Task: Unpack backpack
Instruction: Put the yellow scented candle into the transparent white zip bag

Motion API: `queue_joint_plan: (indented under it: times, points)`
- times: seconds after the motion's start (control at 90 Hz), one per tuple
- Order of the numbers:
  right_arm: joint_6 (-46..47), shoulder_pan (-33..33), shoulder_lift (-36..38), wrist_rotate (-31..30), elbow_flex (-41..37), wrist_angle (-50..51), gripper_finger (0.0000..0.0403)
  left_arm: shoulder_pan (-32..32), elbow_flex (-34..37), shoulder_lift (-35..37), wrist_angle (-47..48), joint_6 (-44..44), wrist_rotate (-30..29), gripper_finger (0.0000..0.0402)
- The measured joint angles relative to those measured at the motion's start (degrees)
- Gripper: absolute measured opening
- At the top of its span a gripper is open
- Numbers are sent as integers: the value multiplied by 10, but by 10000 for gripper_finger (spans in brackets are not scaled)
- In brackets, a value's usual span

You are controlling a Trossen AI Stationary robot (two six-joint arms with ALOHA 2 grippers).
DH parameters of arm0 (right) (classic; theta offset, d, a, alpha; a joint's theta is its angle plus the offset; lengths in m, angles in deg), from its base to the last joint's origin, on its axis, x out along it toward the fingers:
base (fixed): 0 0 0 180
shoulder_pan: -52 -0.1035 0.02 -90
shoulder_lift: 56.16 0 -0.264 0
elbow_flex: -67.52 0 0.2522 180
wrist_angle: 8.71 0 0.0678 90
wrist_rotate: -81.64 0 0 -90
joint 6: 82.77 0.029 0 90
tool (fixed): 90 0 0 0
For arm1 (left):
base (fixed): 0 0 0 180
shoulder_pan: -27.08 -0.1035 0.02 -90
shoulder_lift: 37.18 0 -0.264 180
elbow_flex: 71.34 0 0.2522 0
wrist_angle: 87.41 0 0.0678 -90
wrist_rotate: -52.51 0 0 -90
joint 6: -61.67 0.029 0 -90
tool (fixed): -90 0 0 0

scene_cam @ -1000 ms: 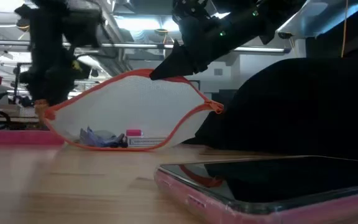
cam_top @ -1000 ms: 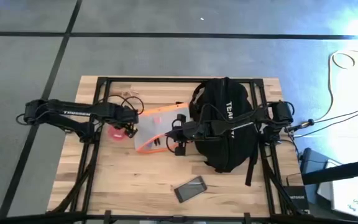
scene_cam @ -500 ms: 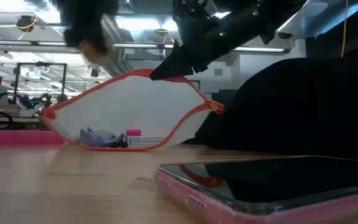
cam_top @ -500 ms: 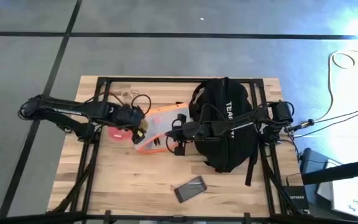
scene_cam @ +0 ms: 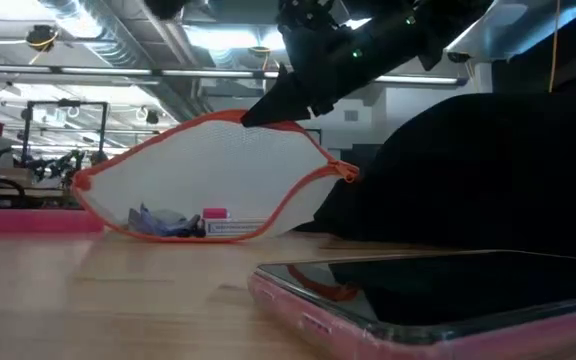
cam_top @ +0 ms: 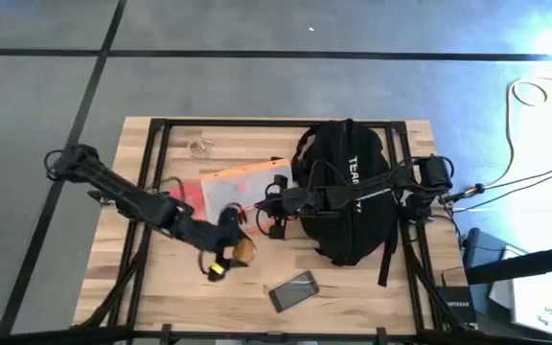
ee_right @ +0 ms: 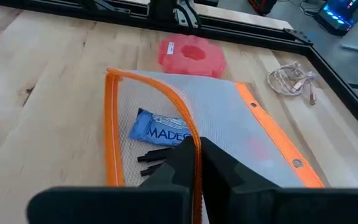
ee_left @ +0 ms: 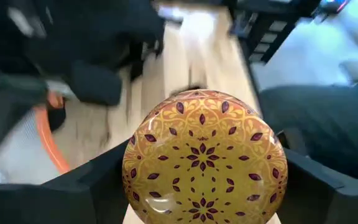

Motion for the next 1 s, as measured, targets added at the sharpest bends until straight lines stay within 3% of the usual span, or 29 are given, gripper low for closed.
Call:
queue_joint_plan:
  times: [0.1, 0.256, 0.344, 0.667, 0.889, 1.0]
  points:
    - [0, 0, 0, 0, 0, -1, 0, -1, 0, -50, -1, -10, 1, 290]
    - [0, 0, 0, 0, 0, -5, 0, -20, 0, -116, -14, -13, 62, 290]
    - [0, 0, 0, 0, 0, -4, 0, -35, 0, -141, -4, -14, 65, 290]
    - [0, 1, -1, -1, 0, -4, 0, -101, 1, -178, 86, -18, -45, 290]
    - [1, 1, -1, -5, 0, -5, 0, -133, 24, -181, 76, -34, -120, 290]
    - [1, 1, -1, -5, 0, -3, 0, -144, 41, -181, 76, -47, -130, 290]
